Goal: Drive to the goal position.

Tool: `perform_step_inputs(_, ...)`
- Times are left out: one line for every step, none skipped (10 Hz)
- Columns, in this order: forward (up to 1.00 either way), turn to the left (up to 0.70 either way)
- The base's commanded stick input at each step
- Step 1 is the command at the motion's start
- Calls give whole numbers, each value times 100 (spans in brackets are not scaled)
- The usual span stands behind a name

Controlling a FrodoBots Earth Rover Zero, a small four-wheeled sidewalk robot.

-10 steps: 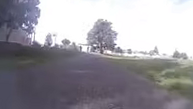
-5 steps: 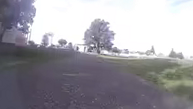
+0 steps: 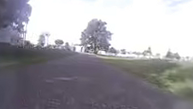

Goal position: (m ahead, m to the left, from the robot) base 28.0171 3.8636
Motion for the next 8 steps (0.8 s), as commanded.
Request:
perform_step_inputs(70, -17)
perform_step_inputs(70, -17)
perform_step_inputs(70, -17)
perform_step_inputs(70, -14)
perform_step_inputs(70, -9)
perform_step_inputs(70, -2)
perform_step_inputs(70, -1)
perform_step_inputs(70, 0)
